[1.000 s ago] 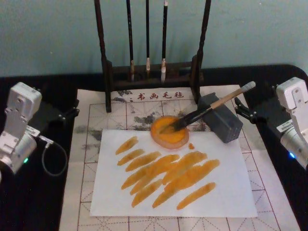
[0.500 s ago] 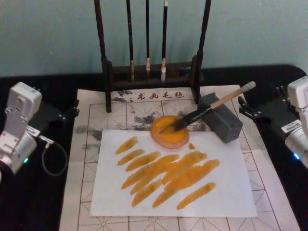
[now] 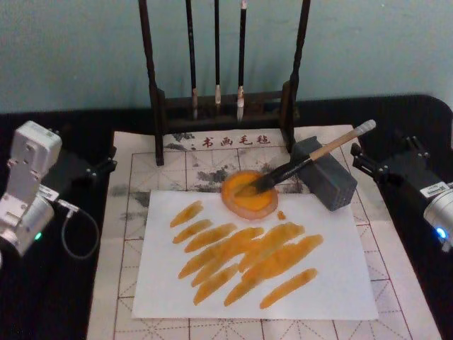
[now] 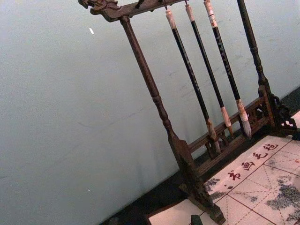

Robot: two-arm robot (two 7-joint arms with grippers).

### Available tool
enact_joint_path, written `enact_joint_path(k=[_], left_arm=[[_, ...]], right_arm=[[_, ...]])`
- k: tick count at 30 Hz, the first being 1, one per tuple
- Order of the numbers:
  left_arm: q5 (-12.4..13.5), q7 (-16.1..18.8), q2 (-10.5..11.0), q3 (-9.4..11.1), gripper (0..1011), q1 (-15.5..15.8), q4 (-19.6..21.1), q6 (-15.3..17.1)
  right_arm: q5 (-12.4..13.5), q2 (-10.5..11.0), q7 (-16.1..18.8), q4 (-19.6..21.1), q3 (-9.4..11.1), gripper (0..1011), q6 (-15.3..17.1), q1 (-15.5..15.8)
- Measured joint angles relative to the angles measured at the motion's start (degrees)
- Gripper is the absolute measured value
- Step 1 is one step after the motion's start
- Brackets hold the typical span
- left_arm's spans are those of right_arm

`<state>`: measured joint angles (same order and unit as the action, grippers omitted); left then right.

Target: Pick up the brush from the inkstone, write on the paper, then place the brush back to its original position.

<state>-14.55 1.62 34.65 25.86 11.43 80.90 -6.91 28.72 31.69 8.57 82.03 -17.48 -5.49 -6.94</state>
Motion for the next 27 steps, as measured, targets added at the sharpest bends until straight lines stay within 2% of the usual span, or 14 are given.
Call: enact_joint_path(k=[13,17,27], left_arm=[[0.0,0.0,0.0,0.0,1001,0.0,0.0,0.0],[0.0,0.0,0.0,0.0,1001,0.0,0.0,0.0],[0.0,0.0,0.0,0.0,1001,0.0,0.0,0.0]], right_arm=[[5.61,-2.72,5.07,-1.35,2.66,1000,3.24,-0.05],[8.36,-4.17,7.58,-2.4,3.88,1000,4.86,-0.61],[13.21,-6.77,11.72,-4.4,5.55,1000,8.27,-2.1]])
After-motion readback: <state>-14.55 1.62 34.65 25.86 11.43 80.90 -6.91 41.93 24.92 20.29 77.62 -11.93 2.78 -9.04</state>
